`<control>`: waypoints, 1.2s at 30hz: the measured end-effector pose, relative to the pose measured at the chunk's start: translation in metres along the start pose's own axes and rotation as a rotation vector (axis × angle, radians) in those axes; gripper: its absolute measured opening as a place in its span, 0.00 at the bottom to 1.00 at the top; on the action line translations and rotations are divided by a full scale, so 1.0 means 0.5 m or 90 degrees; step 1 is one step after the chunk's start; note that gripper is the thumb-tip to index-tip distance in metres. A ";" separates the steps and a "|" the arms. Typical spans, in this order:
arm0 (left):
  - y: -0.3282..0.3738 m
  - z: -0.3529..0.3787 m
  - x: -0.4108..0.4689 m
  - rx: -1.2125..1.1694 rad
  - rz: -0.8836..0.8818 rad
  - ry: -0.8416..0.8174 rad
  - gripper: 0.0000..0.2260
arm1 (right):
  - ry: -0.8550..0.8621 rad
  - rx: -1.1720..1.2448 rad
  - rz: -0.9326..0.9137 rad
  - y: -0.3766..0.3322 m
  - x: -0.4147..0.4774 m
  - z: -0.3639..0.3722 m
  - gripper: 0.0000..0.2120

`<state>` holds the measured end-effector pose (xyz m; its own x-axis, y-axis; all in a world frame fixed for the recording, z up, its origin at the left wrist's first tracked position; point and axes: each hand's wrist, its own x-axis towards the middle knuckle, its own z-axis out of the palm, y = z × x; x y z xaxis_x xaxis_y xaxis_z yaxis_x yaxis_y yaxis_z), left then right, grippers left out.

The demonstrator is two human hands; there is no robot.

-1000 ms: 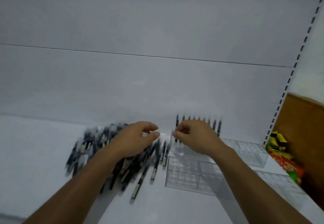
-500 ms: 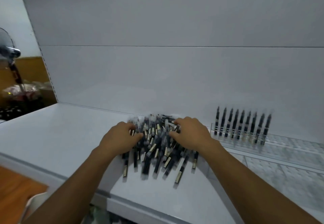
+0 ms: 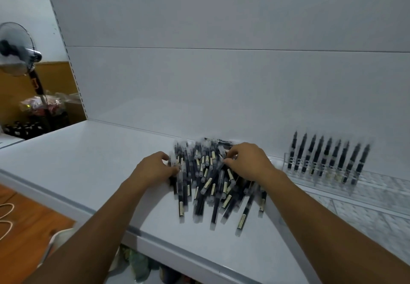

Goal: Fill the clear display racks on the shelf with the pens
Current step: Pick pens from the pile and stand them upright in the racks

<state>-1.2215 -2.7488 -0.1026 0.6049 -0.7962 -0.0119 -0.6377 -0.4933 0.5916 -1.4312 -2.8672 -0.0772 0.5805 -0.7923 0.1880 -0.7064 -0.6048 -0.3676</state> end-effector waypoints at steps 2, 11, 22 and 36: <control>-0.002 -0.005 0.003 -0.016 -0.015 -0.010 0.24 | 0.027 0.032 0.008 -0.002 0.000 -0.004 0.07; 0.025 -0.024 0.039 0.008 -0.093 -0.124 0.12 | 0.027 0.000 0.041 0.016 -0.004 -0.046 0.03; 0.030 -0.020 0.036 -0.051 -0.113 -0.111 0.10 | -0.104 0.069 0.081 0.028 -0.035 -0.056 0.11; -0.005 -0.001 -0.031 -0.092 0.035 -0.090 0.15 | -0.062 0.166 0.093 0.035 -0.070 -0.080 0.07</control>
<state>-1.2293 -2.7352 -0.1036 0.4924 -0.8663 -0.0835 -0.5861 -0.4010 0.7041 -1.4800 -2.8533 -0.0538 0.5251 -0.8505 0.0318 -0.6656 -0.4336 -0.6074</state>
